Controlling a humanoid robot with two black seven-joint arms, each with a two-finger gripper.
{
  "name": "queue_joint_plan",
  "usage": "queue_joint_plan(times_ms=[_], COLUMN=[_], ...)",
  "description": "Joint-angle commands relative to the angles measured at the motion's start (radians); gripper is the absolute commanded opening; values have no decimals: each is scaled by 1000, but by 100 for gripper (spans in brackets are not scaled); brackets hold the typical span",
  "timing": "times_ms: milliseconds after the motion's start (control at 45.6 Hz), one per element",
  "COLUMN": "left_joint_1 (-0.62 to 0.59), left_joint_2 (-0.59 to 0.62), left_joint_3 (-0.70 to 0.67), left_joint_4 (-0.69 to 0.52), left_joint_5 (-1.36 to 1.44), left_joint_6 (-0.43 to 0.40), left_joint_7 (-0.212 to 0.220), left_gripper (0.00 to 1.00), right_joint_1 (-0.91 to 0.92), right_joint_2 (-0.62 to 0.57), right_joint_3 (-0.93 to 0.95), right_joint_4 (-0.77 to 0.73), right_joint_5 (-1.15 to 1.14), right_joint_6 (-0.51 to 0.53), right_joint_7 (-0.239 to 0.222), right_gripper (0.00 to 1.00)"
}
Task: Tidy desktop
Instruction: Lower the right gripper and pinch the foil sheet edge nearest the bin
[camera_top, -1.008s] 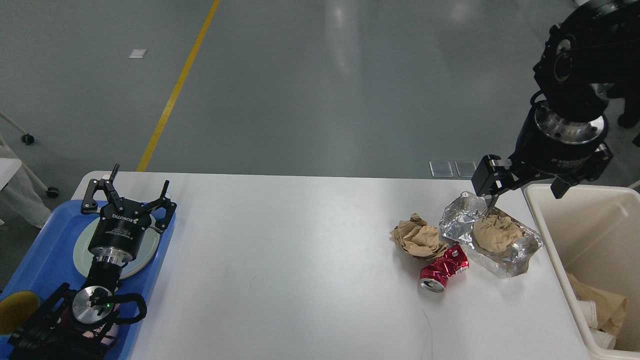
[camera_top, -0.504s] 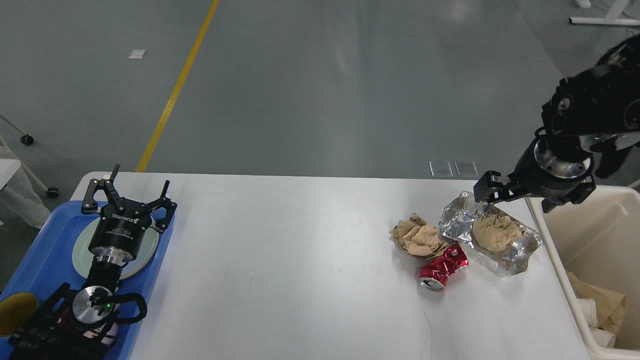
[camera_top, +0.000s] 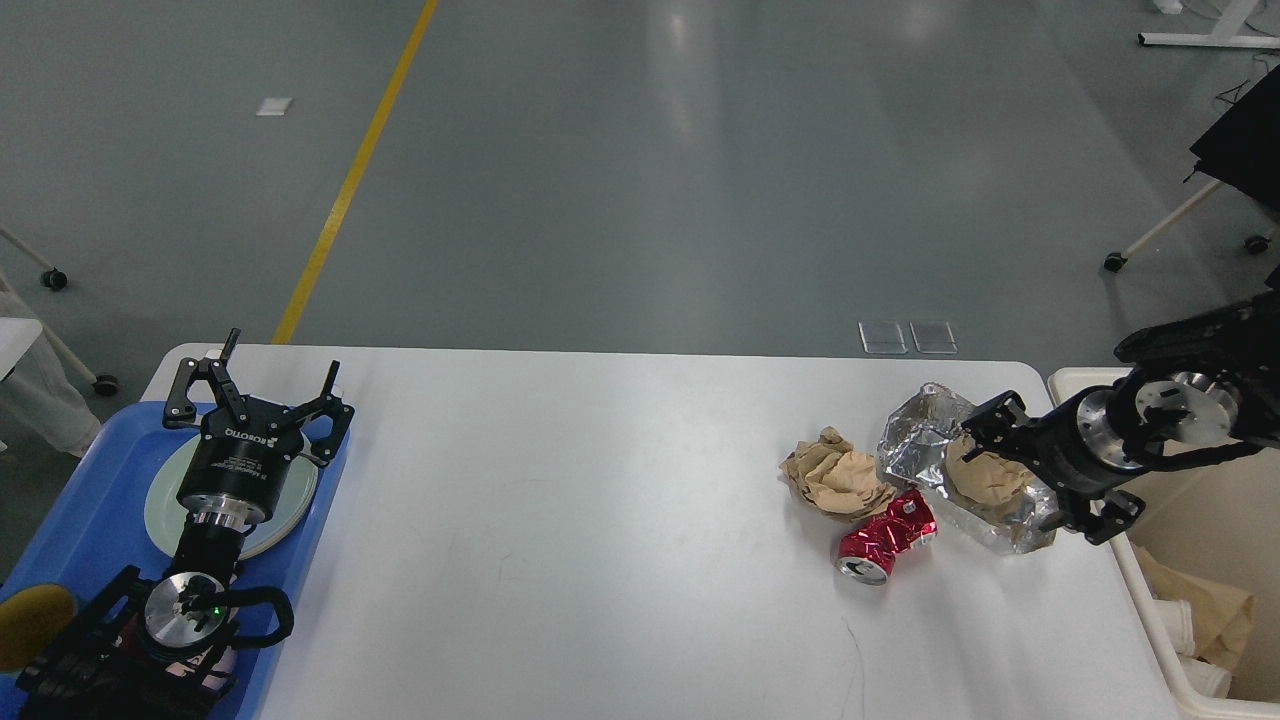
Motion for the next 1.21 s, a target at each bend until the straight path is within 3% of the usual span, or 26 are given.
queue_joint_plan(times_ms=[0, 153, 307, 592, 833, 1096, 1184], left_joint_1=[0, 0, 0, 0, 0, 0, 0], left_joint_2=[0, 0, 0, 0, 0, 0, 0], left_joint_3=[0, 0, 0, 0, 0, 0, 0], left_joint_4=[0, 0, 0, 0, 0, 0, 0], left_joint_5=[0, 0, 0, 0, 0, 0, 0], left_joint_6=[0, 0, 0, 0, 0, 0, 0], left_joint_7=[0, 0, 0, 0, -2, 0, 0], left_gripper=[97, 97, 97, 97, 97, 97, 97], right_joint_1=[-85, -221, -353, -445, -510, -539, -539], right_joint_2=[-18, -13, -18, 0, 19, 60, 65], right_joint_3=[70, 127, 272, 337, 429, 490, 497], right_joint_4=[-6, -100, -214, -312, -406, -441, -444], right_joint_5=[174, 386, 409, 391, 339, 310, 300], right_joint_6=[-25, -130, -206, -278, -278, -278, -276], right_joint_7=[-2, -3, -5, -9, -17, -37, -37], right_gripper=[100, 100, 100, 100, 100, 85, 71])
